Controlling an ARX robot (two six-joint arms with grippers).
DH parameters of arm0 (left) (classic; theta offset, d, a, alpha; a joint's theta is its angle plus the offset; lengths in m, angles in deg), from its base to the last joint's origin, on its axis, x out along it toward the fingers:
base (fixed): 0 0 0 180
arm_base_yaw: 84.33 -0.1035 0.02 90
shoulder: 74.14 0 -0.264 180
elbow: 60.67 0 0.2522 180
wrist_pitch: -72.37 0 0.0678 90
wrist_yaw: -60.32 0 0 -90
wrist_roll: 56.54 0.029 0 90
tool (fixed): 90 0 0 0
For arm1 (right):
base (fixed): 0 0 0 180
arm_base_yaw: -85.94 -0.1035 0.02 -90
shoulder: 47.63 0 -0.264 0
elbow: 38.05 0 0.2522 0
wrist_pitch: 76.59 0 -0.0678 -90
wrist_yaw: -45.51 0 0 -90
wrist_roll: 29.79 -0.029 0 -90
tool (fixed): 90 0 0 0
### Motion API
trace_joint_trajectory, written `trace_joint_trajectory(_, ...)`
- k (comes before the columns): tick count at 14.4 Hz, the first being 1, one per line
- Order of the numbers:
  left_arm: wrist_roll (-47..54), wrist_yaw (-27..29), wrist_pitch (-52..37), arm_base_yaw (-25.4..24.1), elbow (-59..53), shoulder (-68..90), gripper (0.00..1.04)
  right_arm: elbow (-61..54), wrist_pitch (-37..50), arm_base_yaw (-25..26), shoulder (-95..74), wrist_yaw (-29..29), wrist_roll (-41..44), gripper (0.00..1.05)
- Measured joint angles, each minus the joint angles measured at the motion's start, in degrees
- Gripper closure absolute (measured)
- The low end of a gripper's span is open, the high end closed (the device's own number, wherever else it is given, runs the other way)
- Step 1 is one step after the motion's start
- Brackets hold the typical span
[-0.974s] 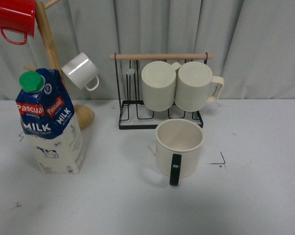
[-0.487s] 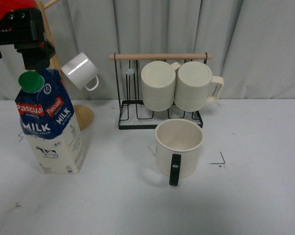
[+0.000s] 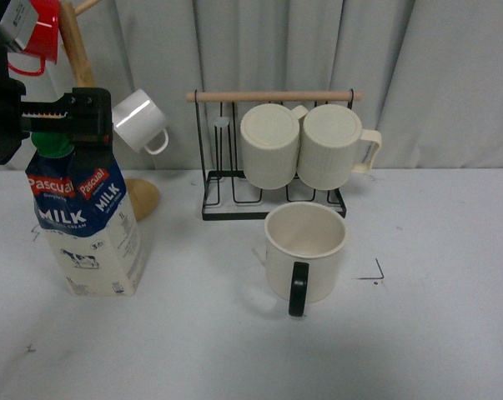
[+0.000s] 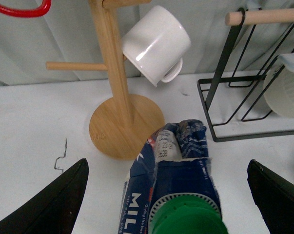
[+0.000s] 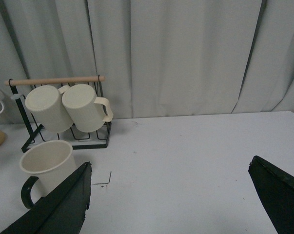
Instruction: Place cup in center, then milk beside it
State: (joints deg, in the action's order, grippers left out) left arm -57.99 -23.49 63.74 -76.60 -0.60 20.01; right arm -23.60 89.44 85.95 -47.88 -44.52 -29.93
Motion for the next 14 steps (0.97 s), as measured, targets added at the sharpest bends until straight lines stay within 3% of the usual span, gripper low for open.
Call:
trace_joint_trajectory(5,-1.55,0.20,-3.39,3.06,-0.39,5.66,0.08,0.00,0.00,0.00,0.00,0.00,0.00,0.06)
trace_joint_trajectory(10,-2.95,1.51,-7.50,3.52,-2.67,7.65,0.79,0.00,0.00,0.00,0.00,0.00,0.00,0.06)
trace_joint_trajectory(11,-2.97,1.73,-7.37,3.41,-2.78,7.63,0.90,0.00,0.00,0.00,0.00,0.00,0.00,0.06)
trace_joint_trajectory(14,-2.64,2.08,-4.63,4.46,-2.78,5.84,0.92,0.00,0.00,0.00,0.00,0.00,0.00,0.06)
